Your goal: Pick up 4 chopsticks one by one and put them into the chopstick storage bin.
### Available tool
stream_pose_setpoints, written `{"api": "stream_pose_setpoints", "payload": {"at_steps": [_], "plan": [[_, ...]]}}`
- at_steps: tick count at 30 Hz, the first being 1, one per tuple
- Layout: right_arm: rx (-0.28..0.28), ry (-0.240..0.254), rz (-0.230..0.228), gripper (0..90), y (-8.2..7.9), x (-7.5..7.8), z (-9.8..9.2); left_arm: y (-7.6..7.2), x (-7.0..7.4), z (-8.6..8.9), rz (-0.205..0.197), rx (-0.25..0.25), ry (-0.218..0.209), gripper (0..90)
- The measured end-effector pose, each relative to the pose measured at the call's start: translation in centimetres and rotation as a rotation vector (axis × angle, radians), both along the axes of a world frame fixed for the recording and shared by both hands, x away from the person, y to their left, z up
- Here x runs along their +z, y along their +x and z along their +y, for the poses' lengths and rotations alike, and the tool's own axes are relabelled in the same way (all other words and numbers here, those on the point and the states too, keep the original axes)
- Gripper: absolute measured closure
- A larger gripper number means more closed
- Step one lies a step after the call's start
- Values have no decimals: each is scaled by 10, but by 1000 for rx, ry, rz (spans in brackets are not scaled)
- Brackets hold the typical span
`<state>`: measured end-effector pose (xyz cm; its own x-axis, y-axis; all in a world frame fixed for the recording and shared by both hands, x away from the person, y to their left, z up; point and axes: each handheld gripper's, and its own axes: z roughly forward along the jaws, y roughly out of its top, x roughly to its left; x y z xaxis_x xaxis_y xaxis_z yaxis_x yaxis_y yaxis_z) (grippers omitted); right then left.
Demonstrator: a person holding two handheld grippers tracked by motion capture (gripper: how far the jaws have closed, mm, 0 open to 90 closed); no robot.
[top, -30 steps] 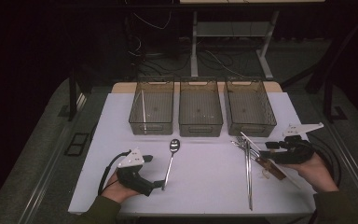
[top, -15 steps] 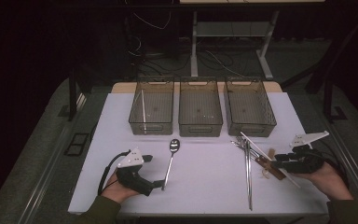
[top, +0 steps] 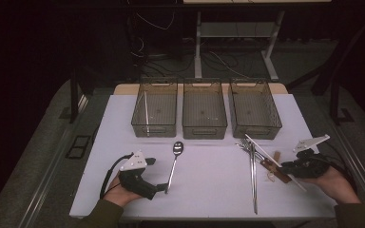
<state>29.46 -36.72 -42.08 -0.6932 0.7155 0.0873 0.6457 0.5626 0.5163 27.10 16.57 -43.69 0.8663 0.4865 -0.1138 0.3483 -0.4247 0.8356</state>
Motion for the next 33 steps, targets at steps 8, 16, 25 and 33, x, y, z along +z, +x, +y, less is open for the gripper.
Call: {"api": "stream_pose_setpoints", "payload": {"at_steps": [8, 16, 25, 33], "plan": [[9, -7, 0, 778, 2, -1, 1, 0, 0, 0, 0, -2, 1, 0], [19, -17, 0, 802, 2, -2, 3, 0, 0, 0, -1, -3, 2, 0], [23, -18, 5, 834, 3, -2, 4, 0, 0, 0, -1, -3, 4, 0], [25, -10, 11, 839, 3, -1, 3, 0, 0, 0, 0, -4, 3, 0]]}}
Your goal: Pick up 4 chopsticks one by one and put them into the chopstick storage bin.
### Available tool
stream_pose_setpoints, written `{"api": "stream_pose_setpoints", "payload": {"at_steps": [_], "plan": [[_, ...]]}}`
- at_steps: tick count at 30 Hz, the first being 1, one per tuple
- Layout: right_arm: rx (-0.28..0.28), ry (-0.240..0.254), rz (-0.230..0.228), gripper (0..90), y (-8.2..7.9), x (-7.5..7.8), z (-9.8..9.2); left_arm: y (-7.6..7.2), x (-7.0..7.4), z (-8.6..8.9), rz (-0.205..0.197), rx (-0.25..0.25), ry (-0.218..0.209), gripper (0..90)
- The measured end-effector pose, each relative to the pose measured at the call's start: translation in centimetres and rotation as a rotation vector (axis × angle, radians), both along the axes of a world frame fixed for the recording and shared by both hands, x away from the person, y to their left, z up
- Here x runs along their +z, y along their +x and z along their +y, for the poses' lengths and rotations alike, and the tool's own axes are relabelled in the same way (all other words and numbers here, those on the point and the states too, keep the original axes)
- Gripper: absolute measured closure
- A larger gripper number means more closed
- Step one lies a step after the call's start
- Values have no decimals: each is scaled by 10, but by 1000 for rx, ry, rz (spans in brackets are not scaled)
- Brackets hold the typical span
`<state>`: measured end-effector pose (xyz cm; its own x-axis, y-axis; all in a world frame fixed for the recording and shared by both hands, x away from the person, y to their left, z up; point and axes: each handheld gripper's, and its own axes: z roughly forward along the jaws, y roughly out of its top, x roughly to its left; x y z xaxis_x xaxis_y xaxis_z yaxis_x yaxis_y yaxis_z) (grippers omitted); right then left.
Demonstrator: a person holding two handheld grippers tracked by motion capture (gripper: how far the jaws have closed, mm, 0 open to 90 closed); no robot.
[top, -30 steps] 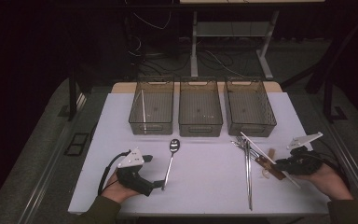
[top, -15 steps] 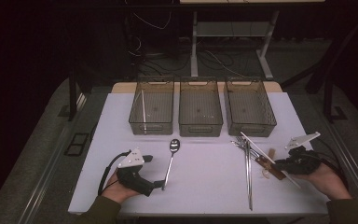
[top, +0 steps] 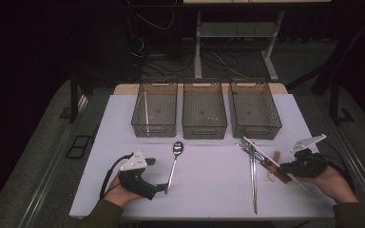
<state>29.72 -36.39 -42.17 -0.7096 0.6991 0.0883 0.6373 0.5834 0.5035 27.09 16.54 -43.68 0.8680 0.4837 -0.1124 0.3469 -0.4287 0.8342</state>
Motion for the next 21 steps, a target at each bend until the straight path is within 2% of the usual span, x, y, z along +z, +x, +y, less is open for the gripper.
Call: {"api": "stream_pose_setpoints", "payload": {"at_steps": [11, 21], "plan": [[-29, 48, -30, 843, 0, 6, -6, 0, 0, 0, 0, 1, -3, 0], [-48, 139, -77, 843, -2, 17, -4, 0, -1, -1, 3, 5, -6, 0]]}}
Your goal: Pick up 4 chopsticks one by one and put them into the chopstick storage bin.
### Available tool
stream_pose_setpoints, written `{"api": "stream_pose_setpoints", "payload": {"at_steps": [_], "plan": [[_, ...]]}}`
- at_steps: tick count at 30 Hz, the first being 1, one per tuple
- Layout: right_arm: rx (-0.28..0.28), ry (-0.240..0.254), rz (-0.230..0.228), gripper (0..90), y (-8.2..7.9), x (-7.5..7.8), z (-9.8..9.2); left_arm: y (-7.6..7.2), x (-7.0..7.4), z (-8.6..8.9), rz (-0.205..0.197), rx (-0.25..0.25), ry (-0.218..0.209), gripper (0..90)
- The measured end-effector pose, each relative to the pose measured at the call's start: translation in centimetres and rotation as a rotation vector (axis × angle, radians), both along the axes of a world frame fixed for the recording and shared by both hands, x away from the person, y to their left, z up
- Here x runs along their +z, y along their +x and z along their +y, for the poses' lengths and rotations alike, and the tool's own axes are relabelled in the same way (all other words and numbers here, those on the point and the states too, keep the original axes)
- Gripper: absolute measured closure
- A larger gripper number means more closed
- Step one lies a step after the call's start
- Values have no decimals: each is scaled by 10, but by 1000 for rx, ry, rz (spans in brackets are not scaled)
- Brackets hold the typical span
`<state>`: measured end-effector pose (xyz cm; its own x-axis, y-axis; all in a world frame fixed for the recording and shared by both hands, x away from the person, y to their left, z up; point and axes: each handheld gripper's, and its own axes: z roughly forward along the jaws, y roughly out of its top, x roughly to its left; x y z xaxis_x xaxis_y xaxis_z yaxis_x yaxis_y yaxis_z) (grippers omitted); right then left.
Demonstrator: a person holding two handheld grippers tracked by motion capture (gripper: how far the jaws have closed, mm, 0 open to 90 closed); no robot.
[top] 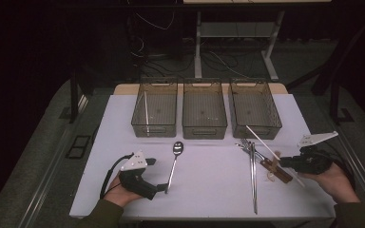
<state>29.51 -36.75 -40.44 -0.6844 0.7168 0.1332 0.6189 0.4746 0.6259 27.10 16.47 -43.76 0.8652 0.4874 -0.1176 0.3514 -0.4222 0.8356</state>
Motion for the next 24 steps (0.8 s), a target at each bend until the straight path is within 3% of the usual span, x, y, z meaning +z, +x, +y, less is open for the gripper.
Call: {"api": "stream_pose_setpoints", "payload": {"at_steps": [11, 24], "plan": [[-1, 50, -45, 846, 2, 7, 10, 0, 0, 0, 1, 1, 4, 0], [1, 96, -45, 845, 10, 9, 30, 0, -1, 0, -2, 3, 7, 0]]}}
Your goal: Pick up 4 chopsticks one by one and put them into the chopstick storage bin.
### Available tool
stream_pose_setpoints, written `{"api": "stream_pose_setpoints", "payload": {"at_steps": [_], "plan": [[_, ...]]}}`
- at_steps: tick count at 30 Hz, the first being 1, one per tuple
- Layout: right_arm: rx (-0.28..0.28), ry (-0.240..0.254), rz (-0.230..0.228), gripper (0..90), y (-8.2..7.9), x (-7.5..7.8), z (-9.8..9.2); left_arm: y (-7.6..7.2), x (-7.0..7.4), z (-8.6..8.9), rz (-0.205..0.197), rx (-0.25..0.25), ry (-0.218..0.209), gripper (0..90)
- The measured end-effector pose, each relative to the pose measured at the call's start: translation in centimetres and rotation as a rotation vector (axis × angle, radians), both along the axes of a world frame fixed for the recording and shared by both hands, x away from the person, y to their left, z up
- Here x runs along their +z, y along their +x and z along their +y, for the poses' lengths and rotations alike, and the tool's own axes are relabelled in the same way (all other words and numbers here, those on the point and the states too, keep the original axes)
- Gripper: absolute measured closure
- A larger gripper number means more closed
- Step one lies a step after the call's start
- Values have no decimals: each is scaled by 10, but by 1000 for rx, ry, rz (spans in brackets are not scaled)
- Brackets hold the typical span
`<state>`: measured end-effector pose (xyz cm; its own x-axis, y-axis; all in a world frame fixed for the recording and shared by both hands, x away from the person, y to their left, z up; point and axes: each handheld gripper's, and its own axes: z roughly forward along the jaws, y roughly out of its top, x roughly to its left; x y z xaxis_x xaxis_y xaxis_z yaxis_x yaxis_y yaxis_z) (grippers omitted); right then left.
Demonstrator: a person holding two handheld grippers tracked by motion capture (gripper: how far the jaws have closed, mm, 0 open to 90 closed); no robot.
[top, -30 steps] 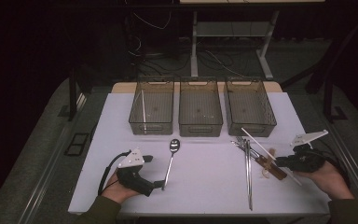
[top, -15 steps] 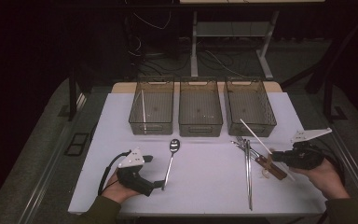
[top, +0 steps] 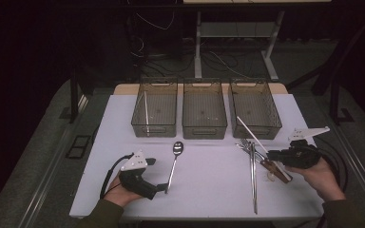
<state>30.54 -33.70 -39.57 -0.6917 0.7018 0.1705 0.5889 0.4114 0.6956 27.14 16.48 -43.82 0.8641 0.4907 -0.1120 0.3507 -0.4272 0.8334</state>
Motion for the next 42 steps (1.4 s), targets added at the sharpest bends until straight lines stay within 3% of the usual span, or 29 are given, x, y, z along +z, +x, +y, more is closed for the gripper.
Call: {"api": "stream_pose_setpoints", "payload": {"at_steps": [42], "plan": [[23, 107, -73, 845, 31, 15, 73, 0, -3, 0, 20, 11, -16, 0]]}}
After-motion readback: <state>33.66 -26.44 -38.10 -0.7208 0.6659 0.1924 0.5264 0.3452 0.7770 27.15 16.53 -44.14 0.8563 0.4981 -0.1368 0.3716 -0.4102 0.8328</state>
